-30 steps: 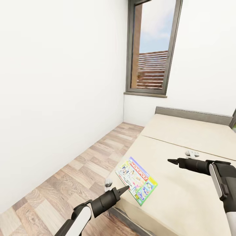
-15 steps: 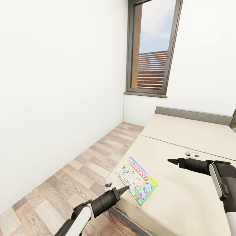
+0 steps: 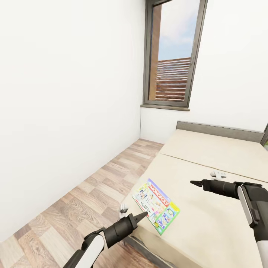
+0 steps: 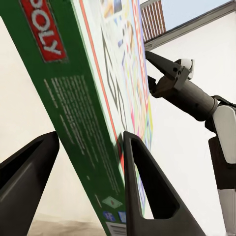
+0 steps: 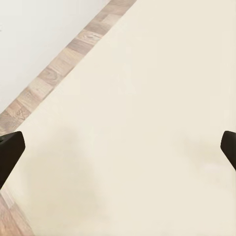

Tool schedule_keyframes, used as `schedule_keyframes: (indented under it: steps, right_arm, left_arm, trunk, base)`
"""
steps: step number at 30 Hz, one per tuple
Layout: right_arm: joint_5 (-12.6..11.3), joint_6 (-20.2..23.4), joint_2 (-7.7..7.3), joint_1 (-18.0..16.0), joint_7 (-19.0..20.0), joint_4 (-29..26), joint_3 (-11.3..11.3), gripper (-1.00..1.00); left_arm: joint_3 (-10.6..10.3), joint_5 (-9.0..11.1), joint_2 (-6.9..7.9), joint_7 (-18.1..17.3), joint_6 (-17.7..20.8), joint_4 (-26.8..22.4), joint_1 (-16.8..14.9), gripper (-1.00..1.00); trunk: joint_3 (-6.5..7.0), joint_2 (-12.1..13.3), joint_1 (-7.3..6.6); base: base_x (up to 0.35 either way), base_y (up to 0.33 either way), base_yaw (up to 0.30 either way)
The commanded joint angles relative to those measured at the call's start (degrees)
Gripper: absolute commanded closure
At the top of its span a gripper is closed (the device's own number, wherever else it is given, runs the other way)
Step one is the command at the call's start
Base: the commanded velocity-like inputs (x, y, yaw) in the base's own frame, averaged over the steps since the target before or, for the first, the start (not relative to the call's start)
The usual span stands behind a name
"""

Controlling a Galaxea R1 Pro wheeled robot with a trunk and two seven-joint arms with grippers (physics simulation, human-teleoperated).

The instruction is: Put all the toys in the child's room - the three board games (two on the bed and one on the table), the two jigsaw puzzles on the table, and the tennis ball on the table - inside the toy box on the table in the child's room.

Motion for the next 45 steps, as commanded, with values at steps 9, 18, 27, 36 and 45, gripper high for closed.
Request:
schedule_keyframes:
  steps: [9,18,27,36,45]
  right_arm:
    - [0.56,2.64,0.22,0.58,2.71,-0.49,1.04,-1.0]
    - [0.94,3.36,0.31,0.75,5.6,-0.57,1.37,-1.0]
    - [1.04,3.5,0.41,0.78,8.88,-0.46,1.47,-1.0]
    - [1.07,3.54,0.44,0.79,9.0,-0.42,1.5,-1.0]
    - [1.0,3.55,0.44,0.8,9.11,-0.41,1.5,-1.0]
  left_arm:
    - [-1.13,0.48,2.71,0.33,0.93,-1.26,-2.08,1.0]
    - [-1.29,0.54,3.94,0.27,0.98,-1.52,-2.5,1.0]
    - [-1.32,0.54,4.19,0.25,0.98,-1.57,-2.59,1.0]
    - [-1.32,0.59,4.26,0.25,0.99,-1.58,-2.61,1.0]
    - [-1.36,0.6,4.5,0.17,1.07,-1.58,-2.62,1.0]
  trunk:
    - [-0.06,-0.03,-0.01]
    - [-0.06,-0.03,-0.01]
    - [-0.06,-0.03,-0.01]
    - [-0.06,-0.03,-0.01]
    - [-0.06,-0.03,-0.01]
  base:
    - [0.0,0.0,0.0]
    - [0.0,0.0,0.0]
    - [0.0,0.0,0.0]
    - [0.0,0.0,0.0]
    - [0.0,0.0,0.0]
